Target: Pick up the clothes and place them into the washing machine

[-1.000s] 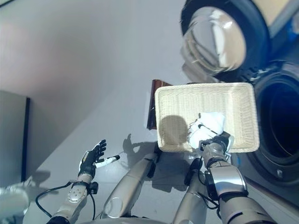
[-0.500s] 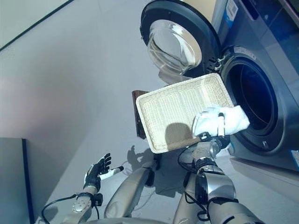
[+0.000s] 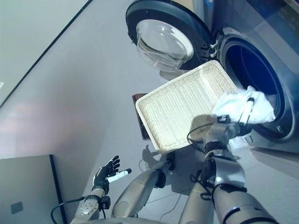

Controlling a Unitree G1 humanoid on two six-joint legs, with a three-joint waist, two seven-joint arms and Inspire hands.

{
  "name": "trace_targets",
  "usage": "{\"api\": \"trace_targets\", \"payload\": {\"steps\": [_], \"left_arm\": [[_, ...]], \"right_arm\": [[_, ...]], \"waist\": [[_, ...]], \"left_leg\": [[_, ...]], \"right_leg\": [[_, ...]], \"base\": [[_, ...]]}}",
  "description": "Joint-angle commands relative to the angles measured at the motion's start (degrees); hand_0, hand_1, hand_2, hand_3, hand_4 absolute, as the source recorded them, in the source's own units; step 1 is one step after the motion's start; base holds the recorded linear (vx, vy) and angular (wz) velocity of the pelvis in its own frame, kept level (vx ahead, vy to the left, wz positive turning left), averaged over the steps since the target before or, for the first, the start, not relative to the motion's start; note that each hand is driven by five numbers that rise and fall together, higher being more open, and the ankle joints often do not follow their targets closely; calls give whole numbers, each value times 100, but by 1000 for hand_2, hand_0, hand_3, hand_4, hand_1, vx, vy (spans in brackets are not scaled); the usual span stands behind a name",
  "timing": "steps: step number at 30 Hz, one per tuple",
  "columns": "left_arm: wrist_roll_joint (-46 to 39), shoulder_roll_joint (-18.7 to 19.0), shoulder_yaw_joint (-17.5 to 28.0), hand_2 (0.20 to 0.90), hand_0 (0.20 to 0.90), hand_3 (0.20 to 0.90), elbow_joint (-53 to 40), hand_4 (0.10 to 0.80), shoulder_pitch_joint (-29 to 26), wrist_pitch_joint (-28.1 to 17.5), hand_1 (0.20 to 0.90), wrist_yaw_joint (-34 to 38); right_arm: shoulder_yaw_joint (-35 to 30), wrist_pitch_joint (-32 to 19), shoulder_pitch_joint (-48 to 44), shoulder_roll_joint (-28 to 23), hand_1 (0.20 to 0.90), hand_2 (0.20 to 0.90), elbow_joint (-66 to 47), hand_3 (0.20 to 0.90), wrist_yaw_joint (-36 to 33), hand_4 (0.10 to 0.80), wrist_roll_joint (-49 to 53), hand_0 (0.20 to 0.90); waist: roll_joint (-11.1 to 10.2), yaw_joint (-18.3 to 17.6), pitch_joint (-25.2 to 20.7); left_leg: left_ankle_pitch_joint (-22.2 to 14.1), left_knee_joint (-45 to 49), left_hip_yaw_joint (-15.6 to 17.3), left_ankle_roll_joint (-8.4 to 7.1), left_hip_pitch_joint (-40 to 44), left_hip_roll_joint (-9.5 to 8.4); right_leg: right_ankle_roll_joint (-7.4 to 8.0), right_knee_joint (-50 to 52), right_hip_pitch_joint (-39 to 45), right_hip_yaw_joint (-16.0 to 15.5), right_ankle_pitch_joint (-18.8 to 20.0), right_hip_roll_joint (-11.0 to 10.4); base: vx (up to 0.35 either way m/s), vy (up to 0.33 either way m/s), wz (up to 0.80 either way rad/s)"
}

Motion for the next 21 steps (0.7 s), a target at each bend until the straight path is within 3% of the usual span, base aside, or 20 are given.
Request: {"api": "trace_targets", "payload": {"steps": [1, 2, 3, 4, 5, 8, 21], "left_arm": [[-160, 418, -74, 900, 900, 900, -235, 800, -51, -330, 900, 82], [-186, 443, -118, 900, 900, 900, -274, 800, -50, -325, 900, 65], [-214, 459, -126, 900, 900, 900, -304, 800, -42, -320, 900, 63], [-214, 455, -125, 900, 900, 900, -304, 800, -43, -319, 900, 63], [-304, 487, -82, 900, 900, 900, -287, 800, -32, -305, 900, 72], [-432, 428, -24, 900, 900, 900, -137, 800, 1, -304, 900, 98], [-473, 92, -23, 900, 900, 900, 4, 800, -68, -361, 900, -22]], "right_arm": [[1196, -551, -1326, -1521, 502, 502, -913, 502, -23, 516, -857, 502], [1400, -578, -1509, -1632, 604, 604, -1065, 604, -90, 588, -951, 604], [1543, -604, -1669, -1668, 900, 900, -1376, 900, -73, 800, -984, 900], [1547, -603, -1671, -1665, 900, 900, -1382, 900, -84, 800, -993, 900], [1754, -706, -1724, -1675, 900, 900, -2151, 900, -49, 800, -1167, 900], [1662, -798, -1516, -1444, 900, 900, -2461, 900, -120, 800, -1219, 900], [898, -398, -669, -777, 900, 900, -802, 900, 383, 800, -648, 900]], "waist": [[143, 100, -204], [183, 107, -265], [213, 103, -312], [214, 103, -311], [233, 51, -360], [253, -19, -422], [472, -75, -609]], "left_leg": [[-435, 652, -294, -347, -555, 38], [-403, 533, -290, -357, -518, 36], [-383, 433, -272, -363, -485, 40], [-380, 429, -270, -363, -484, 40], [-359, 321, -211, -375, -442, 29], [-359, 160, -103, -355, -338, 6], [-394, 12, 41, -340, -102, -63]], "right_leg": [[-253, -473, 337, -189, -74, 96], [-245, -479, 293, -158, -62, 102], [-238, -489, 264, -123, -50, 107], [-238, -489, 263, -120, -49, 108], [-224, -547, 258, -66, -17, 120], [-198, -690, 305, 37, 43, 132], [-146, -997, 572, 135, 167, 68]], "base": [[46, 43, 9], [68, 72, 9], [53, 58, 1], [67, 85, -6], [40, 54, -7], [71, 92, -16], [10, 27, -10]]}}
